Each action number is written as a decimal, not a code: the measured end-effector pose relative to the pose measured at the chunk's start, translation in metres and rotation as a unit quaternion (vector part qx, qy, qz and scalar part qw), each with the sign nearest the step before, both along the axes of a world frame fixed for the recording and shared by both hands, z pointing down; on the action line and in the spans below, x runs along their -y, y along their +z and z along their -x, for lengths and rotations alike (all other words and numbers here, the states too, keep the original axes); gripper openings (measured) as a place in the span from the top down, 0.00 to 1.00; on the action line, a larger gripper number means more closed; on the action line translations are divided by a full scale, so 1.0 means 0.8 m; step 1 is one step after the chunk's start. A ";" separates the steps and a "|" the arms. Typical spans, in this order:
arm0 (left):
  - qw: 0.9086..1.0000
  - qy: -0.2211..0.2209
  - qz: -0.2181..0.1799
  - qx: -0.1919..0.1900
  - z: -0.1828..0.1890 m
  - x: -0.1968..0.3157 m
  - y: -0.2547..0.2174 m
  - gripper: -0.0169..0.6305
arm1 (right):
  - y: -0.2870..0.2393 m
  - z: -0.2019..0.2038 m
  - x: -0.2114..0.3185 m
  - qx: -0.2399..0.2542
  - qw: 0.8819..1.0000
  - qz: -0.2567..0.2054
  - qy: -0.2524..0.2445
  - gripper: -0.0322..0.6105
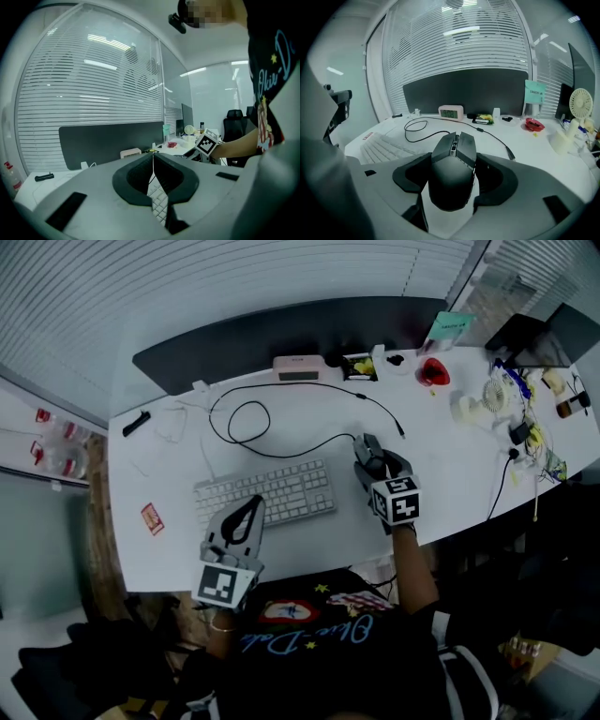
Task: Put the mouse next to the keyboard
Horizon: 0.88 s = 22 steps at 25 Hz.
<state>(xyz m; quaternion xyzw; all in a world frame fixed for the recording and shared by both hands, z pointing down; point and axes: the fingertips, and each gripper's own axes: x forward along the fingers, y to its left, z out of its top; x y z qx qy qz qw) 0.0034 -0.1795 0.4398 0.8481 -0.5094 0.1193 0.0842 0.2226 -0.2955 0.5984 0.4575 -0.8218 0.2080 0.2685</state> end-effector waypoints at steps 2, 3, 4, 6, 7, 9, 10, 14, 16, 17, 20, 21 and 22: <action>1.000 0.007 0.001 -0.001 0.000 0.001 0.003 0.97 | 0.005 -0.003 -0.008 -0.004 1.000 0.004 0.009 0.51; 1.000 0.012 0.000 -0.001 -0.001 0.001 0.003 0.97 | 0.008 -0.004 -0.012 -0.006 1.000 0.006 0.013 0.51; 1.000 0.016 -0.001 -0.001 -0.003 0.000 0.004 0.97 | 0.011 -0.005 -0.017 -0.008 1.000 0.009 0.016 0.51; 1.000 0.023 -0.002 -0.003 -0.006 0.000 0.003 0.97 | 0.018 -0.006 -0.025 -0.014 1.000 0.015 0.019 0.51; 1.000 0.026 -0.002 -0.004 -0.007 0.000 0.003 0.97 | 0.022 -0.006 -0.029 -0.016 0.999 0.018 0.021 0.51; 1.000 0.031 -0.002 -0.005 -0.009 -0.002 0.003 0.97 | 0.030 -0.006 -0.036 -0.018 0.999 0.024 0.025 0.51; 0.999 0.032 -0.001 -0.005 -0.009 -0.003 0.003 0.97 | 0.033 -0.005 -0.040 -0.018 0.999 0.027 0.027 0.51; 0.999 0.032 0.001 -0.003 -0.005 -0.008 0.006 0.97 | 0.046 -0.001 -0.050 -0.020 0.999 0.039 0.032 0.51; 1.000 0.031 0.003 -0.002 -0.002 -0.010 0.007 0.97 | 0.052 0.000 -0.054 -0.022 0.998 0.044 0.035 0.51; 1.000 0.031 0.003 -0.001 -0.001 -0.011 0.007 0.97 | 0.054 0.001 -0.055 -0.023 0.998 0.046 0.035 0.51; 0.999 0.032 0.005 0.001 0.001 -0.014 0.008 0.97 | 0.062 0.003 -0.059 -0.028 0.998 0.053 0.034 0.51; 0.999 0.032 0.006 0.001 0.001 -0.015 0.009 0.97 | 0.065 0.003 -0.060 -0.029 0.997 0.055 0.034 0.51; 0.999 0.031 0.006 0.001 0.002 -0.016 0.010 0.97 | 0.067 0.003 -0.061 -0.031 0.997 0.057 0.034 0.51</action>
